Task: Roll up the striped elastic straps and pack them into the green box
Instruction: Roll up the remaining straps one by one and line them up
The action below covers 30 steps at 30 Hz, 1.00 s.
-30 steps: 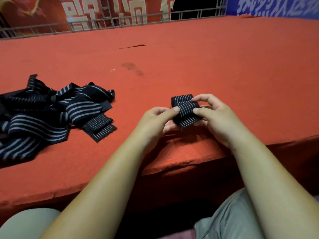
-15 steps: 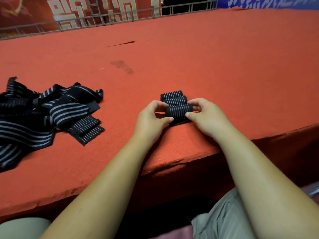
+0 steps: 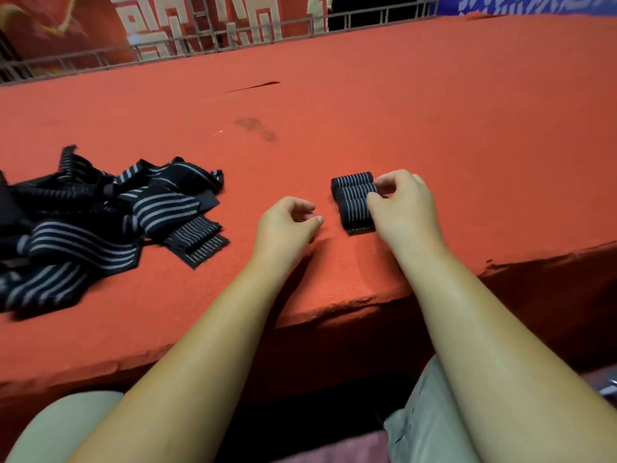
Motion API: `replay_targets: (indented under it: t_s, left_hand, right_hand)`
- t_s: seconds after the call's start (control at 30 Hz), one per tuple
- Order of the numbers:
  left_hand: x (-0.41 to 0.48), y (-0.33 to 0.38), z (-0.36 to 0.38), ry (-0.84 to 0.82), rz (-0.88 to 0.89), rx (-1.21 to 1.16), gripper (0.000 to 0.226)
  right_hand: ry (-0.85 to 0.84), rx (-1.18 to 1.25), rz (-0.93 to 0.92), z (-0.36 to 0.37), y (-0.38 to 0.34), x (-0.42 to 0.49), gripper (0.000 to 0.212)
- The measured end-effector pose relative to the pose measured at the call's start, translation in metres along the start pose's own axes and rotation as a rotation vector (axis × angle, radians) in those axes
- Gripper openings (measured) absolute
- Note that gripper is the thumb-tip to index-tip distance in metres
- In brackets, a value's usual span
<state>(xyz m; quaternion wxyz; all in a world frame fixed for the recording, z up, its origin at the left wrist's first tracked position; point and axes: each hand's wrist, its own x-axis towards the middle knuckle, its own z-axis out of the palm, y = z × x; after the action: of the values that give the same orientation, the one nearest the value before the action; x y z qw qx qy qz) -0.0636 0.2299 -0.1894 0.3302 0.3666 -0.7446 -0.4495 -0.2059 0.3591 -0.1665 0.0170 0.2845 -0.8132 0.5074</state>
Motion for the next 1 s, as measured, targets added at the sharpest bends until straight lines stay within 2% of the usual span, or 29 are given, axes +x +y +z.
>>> replay_targets:
  t_s: [0.17, 0.4, 0.47, 0.57, 0.63, 0.7, 0.8, 0.9, 1.0]
  left_hand:
    - [-0.009, -0.008, -0.069, 0.117, 0.016, 0.145, 0.017]
    - [-0.011, -0.035, -0.15, 0.237, -0.027, 0.371, 0.029]
    - [-0.008, -0.043, -0.165, 0.229, -0.014, 0.492, 0.034]
    - [0.001, -0.056, -0.178, 0.133, 0.004, 0.63, 0.042]
    - [0.008, -0.065, -0.182, 0.108, 0.022, 0.657, 0.036]
    - [0.013, -0.075, -0.185, 0.142, 0.04, 0.627, 0.024]
    - [0.013, -0.082, -0.189, 0.231, 0.059, 0.421, 0.015]
    - [0.01, -0.074, -0.192, 0.193, 0.107, 0.24, 0.013]
    - [0.008, -0.064, -0.193, 0.106, 0.106, 0.084, 0.014]
  right_hand:
    - [-0.023, 0.152, -0.105, 0.032, -0.04, -0.021, 0.013]
    - [-0.266, 0.205, -0.105, 0.089, -0.08, -0.045, 0.012]
    - [-0.339, 0.221, -0.083, 0.107, -0.086, -0.049, 0.013]
    - [-0.431, 0.208, -0.056, 0.131, -0.093, -0.054, 0.015]
    - [-0.479, 0.174, -0.051, 0.145, -0.097, -0.055, 0.016]
    - [-0.522, 0.133, -0.064, 0.156, -0.101, -0.057, 0.02]
    - [-0.579, 0.091, -0.102, 0.171, -0.104, -0.057, 0.037]
    - [-0.609, 0.075, -0.187, 0.176, -0.11, -0.058, 0.059]
    - [-0.604, 0.179, -0.207, 0.17, -0.115, -0.06, 0.05]
